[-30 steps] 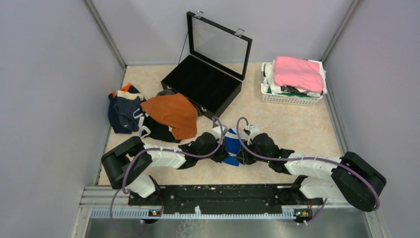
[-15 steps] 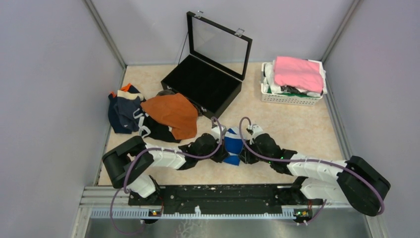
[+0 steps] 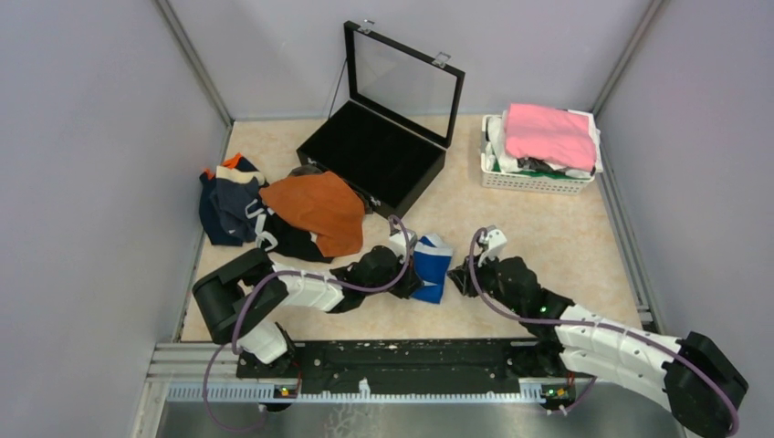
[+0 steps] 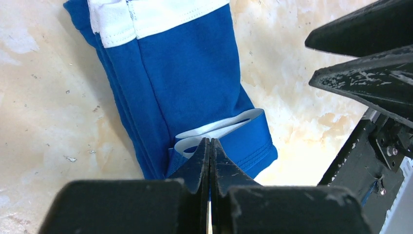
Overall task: Roll the underwear
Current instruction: Roll the underwear to the center of the board.
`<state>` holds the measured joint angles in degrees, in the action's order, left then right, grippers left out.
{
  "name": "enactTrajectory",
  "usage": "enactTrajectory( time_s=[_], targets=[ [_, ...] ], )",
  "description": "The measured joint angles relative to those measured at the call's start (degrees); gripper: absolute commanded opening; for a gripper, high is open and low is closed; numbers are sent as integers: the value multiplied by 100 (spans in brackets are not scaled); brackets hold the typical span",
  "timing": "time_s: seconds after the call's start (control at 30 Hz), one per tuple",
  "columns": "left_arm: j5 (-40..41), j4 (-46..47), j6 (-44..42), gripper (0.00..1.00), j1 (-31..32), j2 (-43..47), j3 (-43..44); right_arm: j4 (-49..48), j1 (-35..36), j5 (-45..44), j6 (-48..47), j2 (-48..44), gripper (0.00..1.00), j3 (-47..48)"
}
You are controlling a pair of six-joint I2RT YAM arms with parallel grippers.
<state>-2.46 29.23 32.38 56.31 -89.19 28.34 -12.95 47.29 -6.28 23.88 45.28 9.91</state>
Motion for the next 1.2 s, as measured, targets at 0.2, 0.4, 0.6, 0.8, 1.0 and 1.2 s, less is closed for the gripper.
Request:
enactTrajectory(
  time_s=[0.2,0.4,0.6,0.8,1.0,1.2],
  targets=[
    [0,105,76,0,-33,-107,15,-247,-96,258,-1314,282,47,262],
    [2,140,138,0,-39,-133,13,-35,271,398,-3331,393,47,820],
    [2,144,181,0,-37,-133,9,636,1539,400,-5359,398,48,848],
    [24,140,179,0,-37,-133,9,664,2026,476,-6402,391,48,492],
    [39,72,177,0,-39,-142,50,492,2297,297,-6808,992,50,289],
    [42,79,177,0,-39,-175,72,-162,2605,-70,-7099,1816,51,282]
  ],
)
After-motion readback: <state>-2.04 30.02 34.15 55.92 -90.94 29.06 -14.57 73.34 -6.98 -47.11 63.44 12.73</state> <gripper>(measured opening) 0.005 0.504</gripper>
